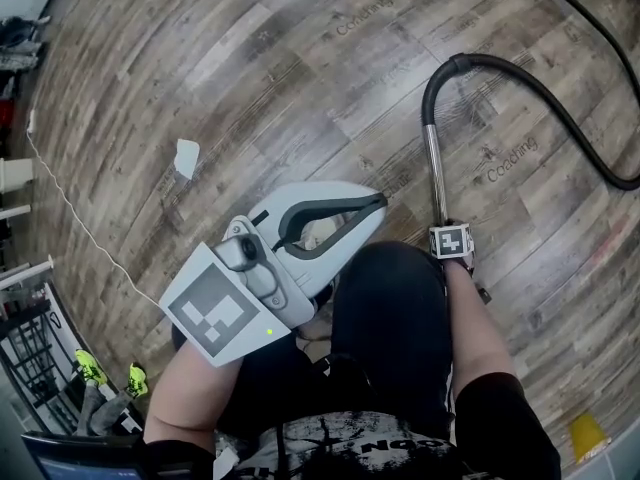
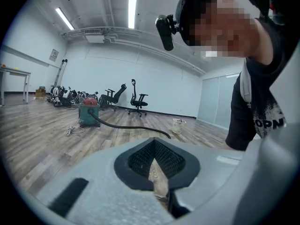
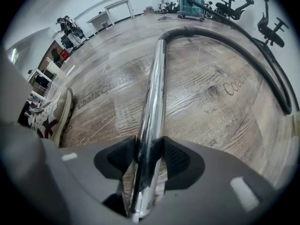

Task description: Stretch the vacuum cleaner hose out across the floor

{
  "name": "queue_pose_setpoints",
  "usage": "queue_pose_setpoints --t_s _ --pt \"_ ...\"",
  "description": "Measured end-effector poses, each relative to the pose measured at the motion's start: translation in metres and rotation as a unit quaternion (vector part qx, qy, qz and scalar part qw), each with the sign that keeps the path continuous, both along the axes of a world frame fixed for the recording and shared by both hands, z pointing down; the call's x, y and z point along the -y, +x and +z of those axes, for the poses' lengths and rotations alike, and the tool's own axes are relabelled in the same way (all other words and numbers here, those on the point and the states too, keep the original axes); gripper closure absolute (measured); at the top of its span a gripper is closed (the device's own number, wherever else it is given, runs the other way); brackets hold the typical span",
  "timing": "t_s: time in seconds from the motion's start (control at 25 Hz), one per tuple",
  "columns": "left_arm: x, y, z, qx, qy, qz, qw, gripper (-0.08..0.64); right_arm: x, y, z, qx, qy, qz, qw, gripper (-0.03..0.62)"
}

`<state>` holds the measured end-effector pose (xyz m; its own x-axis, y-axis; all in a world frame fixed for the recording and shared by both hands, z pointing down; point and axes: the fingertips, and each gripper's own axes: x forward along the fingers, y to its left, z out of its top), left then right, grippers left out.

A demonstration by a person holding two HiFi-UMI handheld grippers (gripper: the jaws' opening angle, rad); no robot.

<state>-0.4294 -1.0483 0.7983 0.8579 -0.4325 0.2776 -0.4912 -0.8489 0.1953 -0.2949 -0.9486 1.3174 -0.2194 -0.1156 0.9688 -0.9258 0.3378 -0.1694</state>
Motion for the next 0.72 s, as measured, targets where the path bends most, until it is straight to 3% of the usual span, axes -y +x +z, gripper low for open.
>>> queue_pose_setpoints --t_s 0.32,0.52,0.72 --pt "-0.004 0.0 0.001 -0.018 -0.02 -0.002 0.9996 0.56 -0.004 0.002 -0.005 0.022 -0.013 0.035 0.999 0.411" --pt "-0.013 0.006 0.015 -0.005 -0.02 0.012 0.9997 0.56 -0.002 0.012 -0.013 0.039 -0.005 0.037 0.999 0.413" --pt "-0.009 0.007 0.032 0.007 -0.056 0.029 0.998 0.558 0.012 0.025 -0.047 0.073 0.019 0.032 0.997 0.413"
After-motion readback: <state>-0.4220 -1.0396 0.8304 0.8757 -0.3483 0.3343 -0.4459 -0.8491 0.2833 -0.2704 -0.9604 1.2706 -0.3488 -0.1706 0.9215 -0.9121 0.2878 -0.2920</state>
